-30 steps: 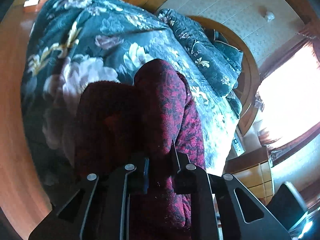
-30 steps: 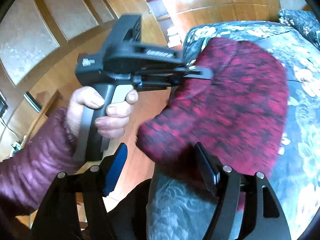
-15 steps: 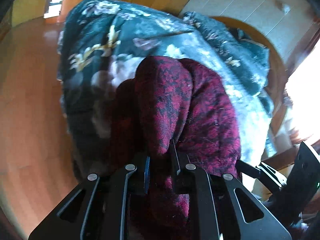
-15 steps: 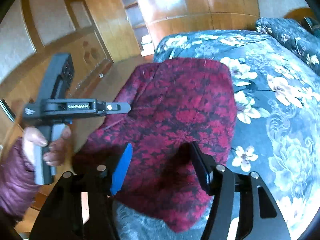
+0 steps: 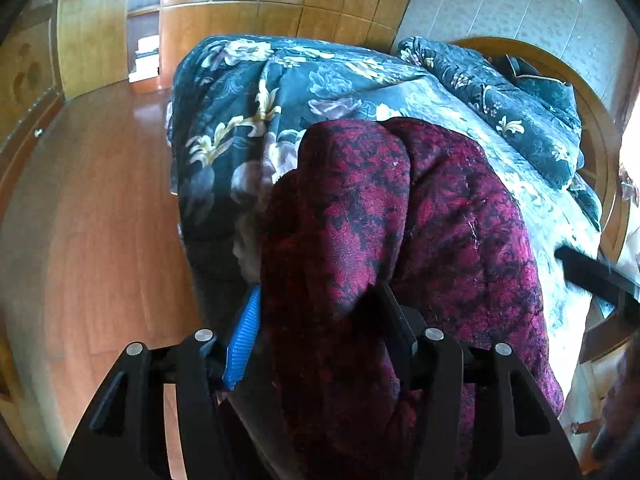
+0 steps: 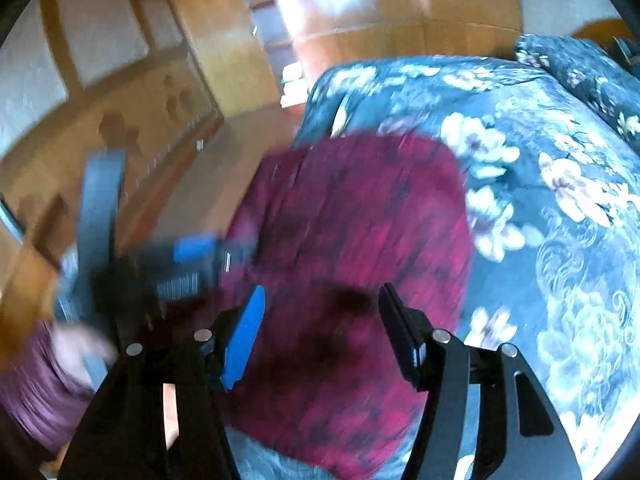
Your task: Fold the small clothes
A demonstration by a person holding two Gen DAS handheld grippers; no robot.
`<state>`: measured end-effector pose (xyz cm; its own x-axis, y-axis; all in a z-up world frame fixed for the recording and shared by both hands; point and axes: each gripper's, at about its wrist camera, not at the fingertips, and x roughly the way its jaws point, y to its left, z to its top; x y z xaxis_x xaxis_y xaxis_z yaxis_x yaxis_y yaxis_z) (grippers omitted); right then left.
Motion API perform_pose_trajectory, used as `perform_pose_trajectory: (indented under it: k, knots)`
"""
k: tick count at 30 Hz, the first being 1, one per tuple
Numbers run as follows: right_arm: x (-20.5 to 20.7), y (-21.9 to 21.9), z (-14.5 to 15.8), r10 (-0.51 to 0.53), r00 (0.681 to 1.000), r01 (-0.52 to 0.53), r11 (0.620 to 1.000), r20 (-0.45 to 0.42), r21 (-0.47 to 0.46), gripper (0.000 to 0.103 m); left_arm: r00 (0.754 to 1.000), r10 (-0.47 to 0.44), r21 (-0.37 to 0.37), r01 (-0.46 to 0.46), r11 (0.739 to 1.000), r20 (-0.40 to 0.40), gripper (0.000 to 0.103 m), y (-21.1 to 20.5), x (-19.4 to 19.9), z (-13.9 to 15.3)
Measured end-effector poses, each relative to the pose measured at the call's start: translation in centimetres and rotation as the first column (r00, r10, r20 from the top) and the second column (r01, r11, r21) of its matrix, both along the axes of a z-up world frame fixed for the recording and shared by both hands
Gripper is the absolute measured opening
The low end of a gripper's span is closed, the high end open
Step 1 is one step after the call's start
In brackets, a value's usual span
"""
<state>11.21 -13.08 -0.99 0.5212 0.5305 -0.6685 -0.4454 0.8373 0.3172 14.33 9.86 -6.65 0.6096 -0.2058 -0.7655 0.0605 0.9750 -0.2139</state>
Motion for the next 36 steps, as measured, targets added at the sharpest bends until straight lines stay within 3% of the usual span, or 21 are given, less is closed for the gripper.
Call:
perform_pose_trajectory:
  k: [6,10,12,14,16,18,19,21,27,30,36]
  knots:
    - [6.2,0.9,1.2,-0.048,0.999,0.048,0.999,-0.021,-0.018,0.057,1.0,-0.02,0.013,0.02,1.0,0.011,0.055,-0.2,0.0,-0.6]
    - [9.4,2.7,-0.6,-0.059,0.997,0.054,0.993,-0.046,-0.108,0.059,1.0,-0.025,-0.004,0.025,1.0,-0.009,0.055,-0.4,0.5,-1.5]
    - [10.8,3.6,-3.0,-0.064,0.994,0.048,0.983,-0.087,-0.178,0.059,1.0,-0.021,-0.016,0.021,1.0,-0.012,0.055,-0.4,0.7,-1.9]
    - [10.8,3.6,-3.8,-0.064,0.996,0.05,0.979,-0.066,-0.195,0.059,1.0,-0.022,-0.033,0.021,0.999,-0.009,0.055,-0.3,0.6,-1.8]
    - [10.5,2.8,-3.5,-0.071,0.996,0.061,0.986,-0.056,-0.158,0.063,1.0,-0.022,-0.026,0.022,0.999,-0.002,0.056,-0.3,0.5,-1.7]
    - [9.7,1.4,-2.7,-0.091,0.995,0.085,0.99,-0.047,-0.11,0.096,1.0,-0.019,-0.008,0.019,1.0,0.008,0.056,-0.5,0.2,-1.6]
    - [9.2,0.5,-2.5,-0.109,0.993,0.105,0.991,-0.047,-0.088,0.101,1.0,-0.02,-0.009,0.02,1.0,0.013,0.056,-0.5,0.1,-1.6]
    - [8.2,-1.5,-2.5,-0.124,0.99,0.123,0.992,-0.07,-0.026,0.101,1.0,-0.02,-0.01,0.02,1.0,0.016,0.056,-0.5,0.0,-1.6]
    - [5.9,-6.0,-6.5,-0.062,0.957,0.118,0.976,-0.285,0.183,0.101,1.0,-0.017,-0.019,0.017,1.0,0.018,0.056,-0.4,0.0,-1.6]
    - [5.7,-6.7,-8.7,0.017,0.929,0.104,0.947,-0.371,0.304,0.101,1.0,-0.018,-0.027,0.018,0.999,0.016,0.056,-0.4,0.0,-1.6]
    - [6.1,-6.6,-11.7,0.132,0.888,0.105,0.874,-0.44,0.475,0.101,1.0,-0.009,-0.046,0.01,0.999,0.017,0.06,-0.1,0.1,-1.9]
